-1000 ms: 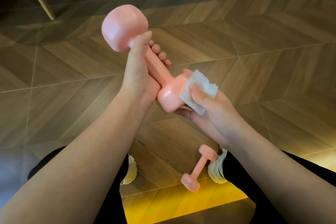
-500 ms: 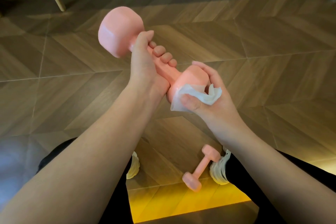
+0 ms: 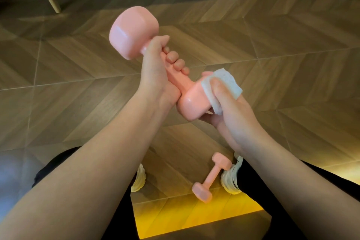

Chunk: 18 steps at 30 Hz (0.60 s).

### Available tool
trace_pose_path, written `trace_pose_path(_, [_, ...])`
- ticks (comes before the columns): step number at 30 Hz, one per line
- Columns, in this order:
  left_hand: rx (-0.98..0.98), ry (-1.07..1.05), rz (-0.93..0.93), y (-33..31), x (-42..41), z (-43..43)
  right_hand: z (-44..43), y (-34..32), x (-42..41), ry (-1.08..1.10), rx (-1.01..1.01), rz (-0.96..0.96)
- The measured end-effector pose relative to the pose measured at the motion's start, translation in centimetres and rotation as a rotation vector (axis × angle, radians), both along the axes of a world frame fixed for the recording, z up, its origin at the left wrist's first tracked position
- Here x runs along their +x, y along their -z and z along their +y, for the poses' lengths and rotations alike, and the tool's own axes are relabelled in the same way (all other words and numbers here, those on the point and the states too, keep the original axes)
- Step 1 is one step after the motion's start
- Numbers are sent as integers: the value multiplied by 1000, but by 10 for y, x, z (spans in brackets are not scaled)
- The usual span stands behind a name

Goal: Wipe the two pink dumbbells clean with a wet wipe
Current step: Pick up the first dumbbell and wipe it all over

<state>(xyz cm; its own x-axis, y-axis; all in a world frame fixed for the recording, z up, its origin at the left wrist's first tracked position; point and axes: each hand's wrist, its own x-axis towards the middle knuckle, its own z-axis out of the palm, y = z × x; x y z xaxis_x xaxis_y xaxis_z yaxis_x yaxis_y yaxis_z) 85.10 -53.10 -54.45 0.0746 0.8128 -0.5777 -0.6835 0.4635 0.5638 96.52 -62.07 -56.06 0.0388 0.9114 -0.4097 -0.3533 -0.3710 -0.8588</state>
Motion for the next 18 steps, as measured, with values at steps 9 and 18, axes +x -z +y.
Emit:
trace_pose_path(9, [-2,-12,-4,1,-12,-3,-3,4,-2,-191,104,-115])
trace_pose_path(18, [64,99,44,-1,4,-7,2,-1,-8,99,-116,-25])
